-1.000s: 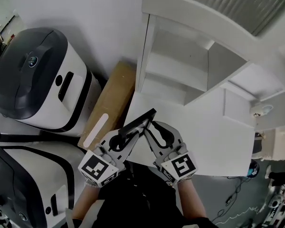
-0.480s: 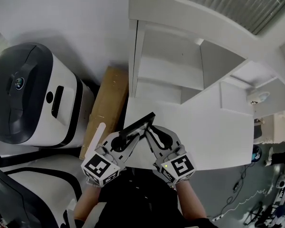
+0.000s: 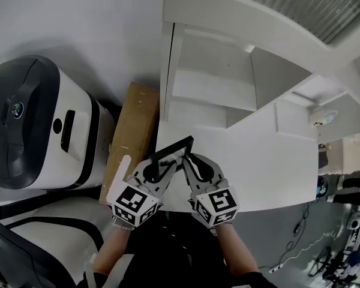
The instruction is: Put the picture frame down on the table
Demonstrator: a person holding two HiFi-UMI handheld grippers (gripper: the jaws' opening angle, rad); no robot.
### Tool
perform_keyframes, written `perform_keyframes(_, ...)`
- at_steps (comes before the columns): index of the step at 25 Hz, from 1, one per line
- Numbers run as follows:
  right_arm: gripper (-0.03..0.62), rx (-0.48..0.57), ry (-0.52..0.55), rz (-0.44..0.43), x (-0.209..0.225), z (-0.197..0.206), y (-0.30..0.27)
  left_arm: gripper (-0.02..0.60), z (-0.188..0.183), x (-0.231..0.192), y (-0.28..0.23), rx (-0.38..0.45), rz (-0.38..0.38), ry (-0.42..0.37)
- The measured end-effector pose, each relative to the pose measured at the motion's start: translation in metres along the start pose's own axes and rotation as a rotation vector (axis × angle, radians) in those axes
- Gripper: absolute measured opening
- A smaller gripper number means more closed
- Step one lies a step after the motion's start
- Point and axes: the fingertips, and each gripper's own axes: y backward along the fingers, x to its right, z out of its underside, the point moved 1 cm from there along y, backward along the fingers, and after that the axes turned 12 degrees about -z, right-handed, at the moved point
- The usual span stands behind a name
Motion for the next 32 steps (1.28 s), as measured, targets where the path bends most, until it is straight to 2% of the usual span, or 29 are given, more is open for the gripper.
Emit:
perform_keyframes(10, 0.066, -0.098, -0.114, 0.083, 0.022, 0.035, -0.019, 0.114, 0.034, -0.028, -0.023, -0.098, -0.091, 0.022)
perform_keyframes(15, 0.066, -0.139, -0.145, 0.138, 0.035, 0.051, -0.025, 0.140, 0.050, -0.042, -0.029, -0.145, -0.147, 0.006)
perform_keyframes(24, 0.066, -0.189, -0.233, 0.213, 0.054, 0.076, -0.032, 0.153, 0.079, -0.060, -0.036, -0.245, -0.250, 0.014)
perform_keyframes(30, 0.066, -0.240, -0.283, 0.242, 0.068, 0.093, -0.039, 0.152, 0.095, -0.070, -0.042, -0.307, -0.289, -0.037)
perform_keyframes(32, 0.066, -0.257, -0.297, 0.243, 0.069, 0.099, -0.043, 0.126, 0.101, -0.071, -0.045, -0.327, -0.291, -0.054)
